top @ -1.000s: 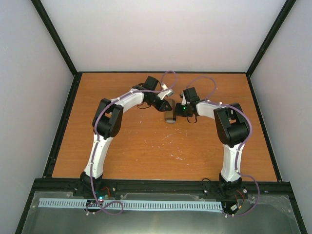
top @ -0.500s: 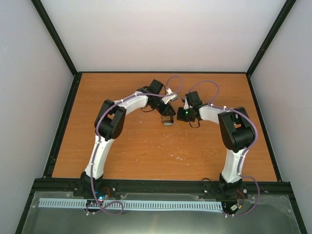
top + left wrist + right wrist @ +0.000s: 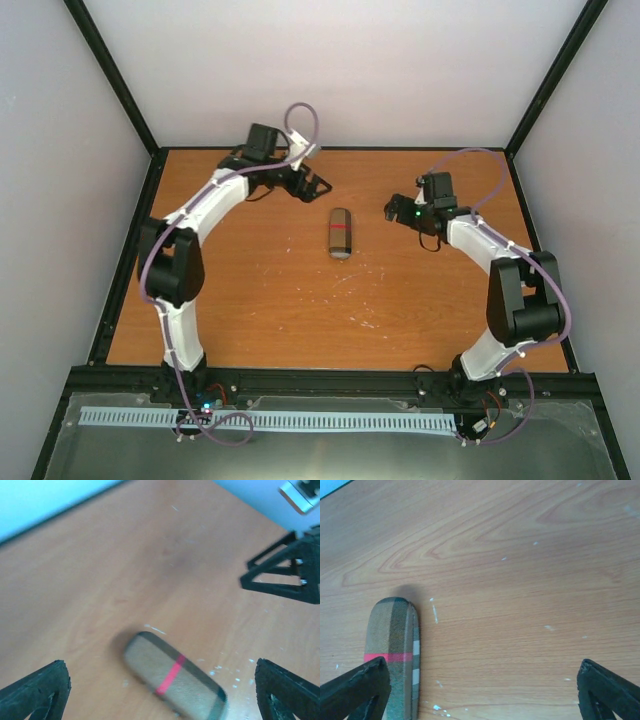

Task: Organize the sunglasses
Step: Close the sunglasses case at the center of the board, then reset both arms

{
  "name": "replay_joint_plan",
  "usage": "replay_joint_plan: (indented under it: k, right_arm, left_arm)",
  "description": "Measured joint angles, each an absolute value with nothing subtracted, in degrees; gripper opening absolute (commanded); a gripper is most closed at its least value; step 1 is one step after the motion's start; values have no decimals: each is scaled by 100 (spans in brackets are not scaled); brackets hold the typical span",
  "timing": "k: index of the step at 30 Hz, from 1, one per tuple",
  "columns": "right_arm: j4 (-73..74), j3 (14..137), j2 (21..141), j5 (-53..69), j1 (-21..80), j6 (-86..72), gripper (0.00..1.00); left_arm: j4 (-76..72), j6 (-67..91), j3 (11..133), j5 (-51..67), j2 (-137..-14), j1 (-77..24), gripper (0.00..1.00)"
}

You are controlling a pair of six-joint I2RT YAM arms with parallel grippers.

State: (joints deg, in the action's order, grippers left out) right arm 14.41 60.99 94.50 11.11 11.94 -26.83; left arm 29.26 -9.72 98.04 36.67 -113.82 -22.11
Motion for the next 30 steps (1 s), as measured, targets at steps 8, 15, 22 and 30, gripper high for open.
replay_joint_plan:
  k: [8,15,22,30]
  right_arm:
    - [1710,6016,8759,934,869,-2423,100]
    - [1841,5872,8554,849,864,-2569,100]
    - [1966,5876,8565,530,864,-2862,100]
    - [2423,6298,8825,32,858,-3037,100]
  left_arm:
    - [2307,-681,8829,2340,-10086,-1444,100]
    - [2276,-543,7719,1798,-9638,-652,99]
    - [2226,-543,6973,1656,-9395,-248,99]
    - [1791,-502,6563,1540,-9144,-183,100]
